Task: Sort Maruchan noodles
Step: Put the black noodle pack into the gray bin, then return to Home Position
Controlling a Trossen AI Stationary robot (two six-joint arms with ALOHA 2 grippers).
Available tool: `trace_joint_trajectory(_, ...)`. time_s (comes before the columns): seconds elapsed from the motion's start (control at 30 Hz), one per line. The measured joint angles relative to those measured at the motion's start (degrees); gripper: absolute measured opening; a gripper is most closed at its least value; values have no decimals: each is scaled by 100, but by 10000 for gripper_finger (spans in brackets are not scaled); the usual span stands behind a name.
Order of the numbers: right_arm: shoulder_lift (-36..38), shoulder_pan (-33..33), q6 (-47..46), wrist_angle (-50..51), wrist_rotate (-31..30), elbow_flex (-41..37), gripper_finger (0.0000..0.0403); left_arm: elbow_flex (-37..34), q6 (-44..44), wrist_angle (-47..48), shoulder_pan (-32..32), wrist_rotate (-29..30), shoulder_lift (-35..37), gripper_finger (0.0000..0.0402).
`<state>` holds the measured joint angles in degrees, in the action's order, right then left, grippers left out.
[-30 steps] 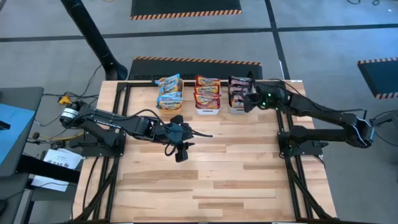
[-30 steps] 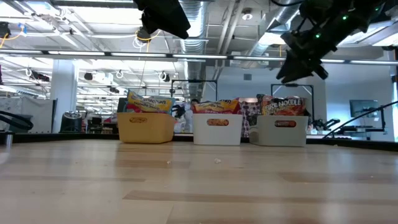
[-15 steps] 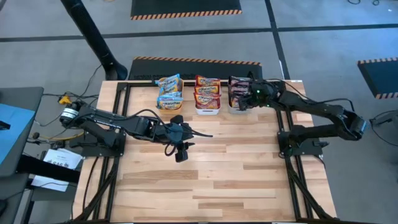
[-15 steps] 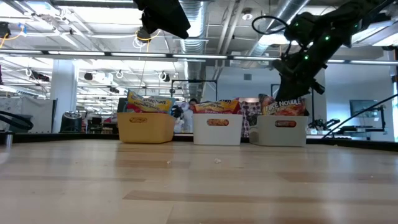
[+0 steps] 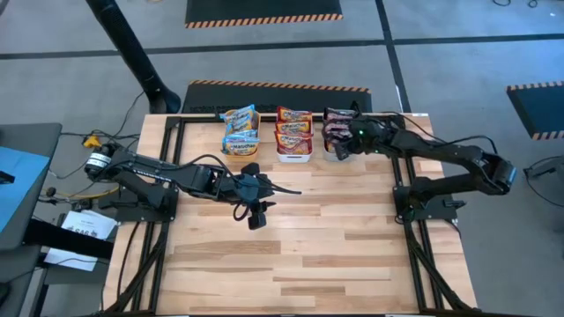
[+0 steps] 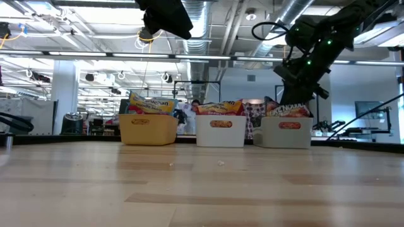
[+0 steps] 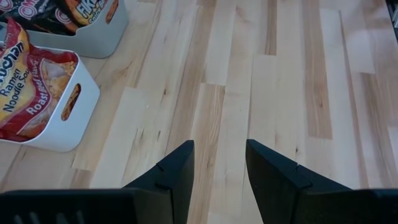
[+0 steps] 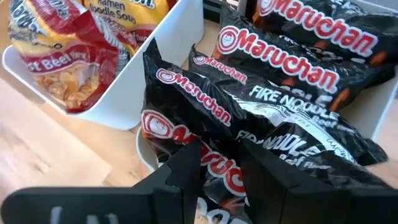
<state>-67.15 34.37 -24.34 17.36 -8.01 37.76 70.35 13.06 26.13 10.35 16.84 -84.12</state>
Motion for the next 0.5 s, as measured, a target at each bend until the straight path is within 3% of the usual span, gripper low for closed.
trace_joint_trajectory(0.5, 1399, -84, 119, 67, 221, -16, 136, 4, 101, 133, 0, -14, 303, 134)
